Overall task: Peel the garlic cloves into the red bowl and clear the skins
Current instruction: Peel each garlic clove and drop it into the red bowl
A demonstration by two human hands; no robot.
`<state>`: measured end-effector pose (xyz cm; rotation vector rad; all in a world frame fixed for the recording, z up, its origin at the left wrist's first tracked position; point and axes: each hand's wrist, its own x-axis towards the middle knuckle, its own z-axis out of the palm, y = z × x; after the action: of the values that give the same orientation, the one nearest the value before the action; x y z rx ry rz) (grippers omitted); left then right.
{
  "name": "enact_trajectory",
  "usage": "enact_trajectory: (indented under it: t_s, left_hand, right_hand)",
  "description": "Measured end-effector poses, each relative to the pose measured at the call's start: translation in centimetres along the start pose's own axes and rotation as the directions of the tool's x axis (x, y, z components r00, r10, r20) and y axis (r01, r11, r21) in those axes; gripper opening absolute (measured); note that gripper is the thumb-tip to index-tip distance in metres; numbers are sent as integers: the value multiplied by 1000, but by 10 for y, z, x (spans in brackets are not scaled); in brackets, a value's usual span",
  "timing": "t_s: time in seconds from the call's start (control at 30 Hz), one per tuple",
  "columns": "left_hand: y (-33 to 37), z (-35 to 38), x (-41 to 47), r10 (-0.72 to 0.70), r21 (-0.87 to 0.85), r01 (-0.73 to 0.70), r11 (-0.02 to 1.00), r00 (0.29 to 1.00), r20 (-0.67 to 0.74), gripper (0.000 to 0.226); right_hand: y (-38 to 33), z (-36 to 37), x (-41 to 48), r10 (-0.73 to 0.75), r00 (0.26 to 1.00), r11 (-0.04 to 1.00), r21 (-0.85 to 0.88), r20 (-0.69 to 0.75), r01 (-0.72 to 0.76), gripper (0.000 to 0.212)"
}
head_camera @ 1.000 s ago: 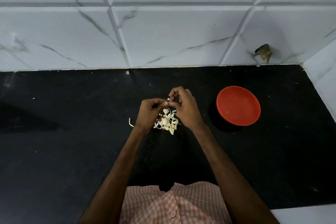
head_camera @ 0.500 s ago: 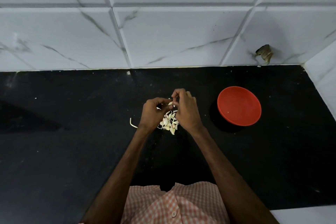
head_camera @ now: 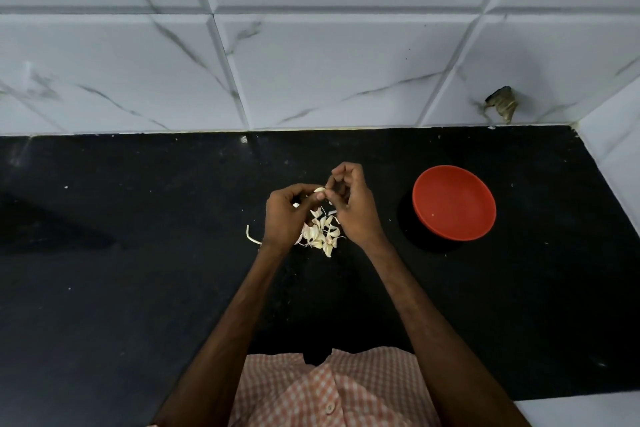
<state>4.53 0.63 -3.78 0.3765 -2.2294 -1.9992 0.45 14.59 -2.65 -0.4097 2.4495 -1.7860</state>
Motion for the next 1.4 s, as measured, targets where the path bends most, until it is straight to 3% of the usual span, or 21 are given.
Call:
enact_trajectory:
  t_s: [0.23,0.63,0.9,1.0,1.13,1.23,1.4]
  left_hand:
    - [-2,-5,0,110,140,-109,984,994,0,13]
    - [3,-9,4,289,513,-313,799,949,128,11]
    - [-2,-9,1,234,620,-278,734,960,154,18]
    - [-5,-9,1,179,543,-203,815,979,98,18]
    - [-8,-9,1,24,275,-20,961,1000,-12,17]
    - [-12,-11,1,-80,132,89,987,994,-72,16]
    - [-18,-14,4,-137,98,148,984,985,-109,13]
  right_hand:
    - [1,-6,2,-10,999,997,-72,43,13,41]
    - [9,-8,3,59,989,985,-169,136,-36,42]
    - [4,-8,3,35,986,987,-159,165,-8,32]
    - [3,-13,5,19,998,995,-98,64,-13,21]
    - [14,-15,5,10,1000,969,-248,24,-4,15]
    - [26,-13,7,70,997,944,-326,33,-55,15]
    - [36,-11,14,141,990,923,-362,-2,-132,9]
